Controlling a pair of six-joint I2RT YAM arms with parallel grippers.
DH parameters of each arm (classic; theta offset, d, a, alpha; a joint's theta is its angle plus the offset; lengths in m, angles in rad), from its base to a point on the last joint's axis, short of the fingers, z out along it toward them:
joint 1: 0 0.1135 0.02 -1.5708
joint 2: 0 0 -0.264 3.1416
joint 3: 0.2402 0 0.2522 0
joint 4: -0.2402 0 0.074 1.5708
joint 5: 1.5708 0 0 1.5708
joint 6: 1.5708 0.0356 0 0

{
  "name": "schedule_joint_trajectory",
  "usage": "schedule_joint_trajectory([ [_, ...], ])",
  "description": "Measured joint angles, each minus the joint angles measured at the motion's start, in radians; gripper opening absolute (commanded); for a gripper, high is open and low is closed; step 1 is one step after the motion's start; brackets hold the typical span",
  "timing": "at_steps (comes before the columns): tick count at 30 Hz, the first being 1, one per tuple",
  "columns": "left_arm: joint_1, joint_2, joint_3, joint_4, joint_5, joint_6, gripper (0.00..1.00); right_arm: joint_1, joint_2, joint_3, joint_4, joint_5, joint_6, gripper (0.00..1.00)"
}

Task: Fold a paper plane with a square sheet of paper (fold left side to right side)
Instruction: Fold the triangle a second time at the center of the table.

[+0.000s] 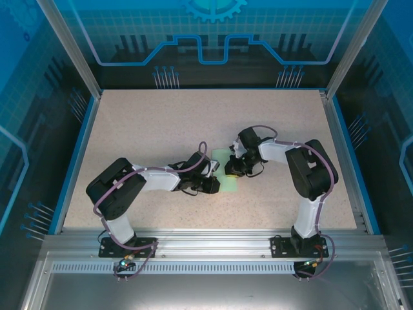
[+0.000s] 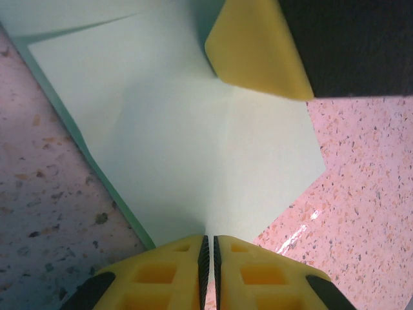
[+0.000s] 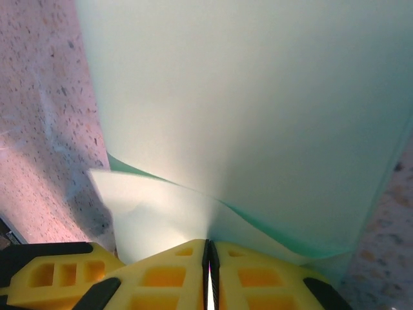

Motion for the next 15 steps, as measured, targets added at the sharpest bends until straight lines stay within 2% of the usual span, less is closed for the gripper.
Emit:
schedule_joint_trajectory([
  [15,0.000,0.000,-0.005,0.013,0.000,0.000,0.16,-0.100,0.032,0.060,-0.032,0.026,-0.044,0.13],
])
